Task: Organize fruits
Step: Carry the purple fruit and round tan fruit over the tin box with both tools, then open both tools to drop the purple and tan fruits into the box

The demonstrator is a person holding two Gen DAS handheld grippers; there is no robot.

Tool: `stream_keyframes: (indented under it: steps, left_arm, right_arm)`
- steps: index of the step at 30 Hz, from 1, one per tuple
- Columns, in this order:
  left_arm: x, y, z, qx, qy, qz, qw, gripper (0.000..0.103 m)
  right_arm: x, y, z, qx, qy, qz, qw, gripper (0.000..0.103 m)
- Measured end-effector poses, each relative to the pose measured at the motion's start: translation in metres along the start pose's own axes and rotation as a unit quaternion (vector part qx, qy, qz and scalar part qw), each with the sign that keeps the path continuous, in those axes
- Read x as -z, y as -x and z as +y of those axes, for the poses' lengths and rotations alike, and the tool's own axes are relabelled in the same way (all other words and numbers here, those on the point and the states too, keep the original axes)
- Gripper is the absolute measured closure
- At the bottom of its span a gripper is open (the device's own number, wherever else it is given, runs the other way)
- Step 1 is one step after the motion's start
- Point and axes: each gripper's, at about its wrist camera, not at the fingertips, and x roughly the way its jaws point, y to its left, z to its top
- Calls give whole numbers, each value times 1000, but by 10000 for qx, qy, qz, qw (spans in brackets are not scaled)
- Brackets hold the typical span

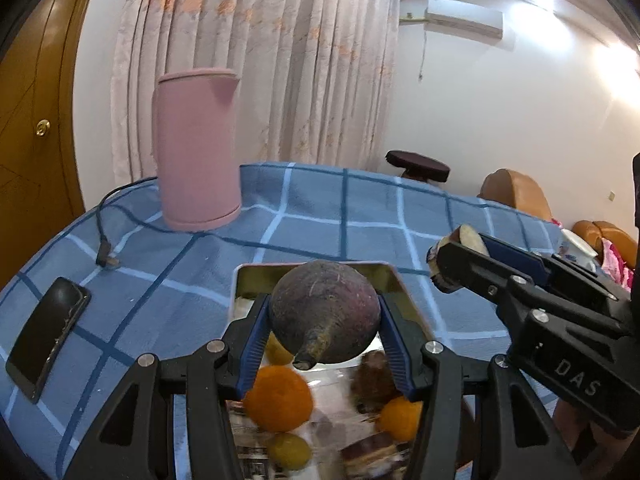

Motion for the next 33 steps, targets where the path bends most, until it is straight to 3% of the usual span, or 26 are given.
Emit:
stream_keyframes:
  steps: [10,20,29,33]
  left_arm:
    - [5,-8,21,7,126,263,9996,48]
    - [13,-13,21,90,111,427,9990,48]
    - [15,-9,15,159,-34,436,9989,48]
    - [14,-3,12,297,-42,400,9988,47]
  right_arm:
    - [7,-37,-4,-169,-287,674,9972,66]
    - [20,-60,1,-214,-197,1210,9922,66]
    - [24,-56,-3,-380,-234,1309,9904,65]
    - [23,-48,-8,-505,-355,1222,9906,61]
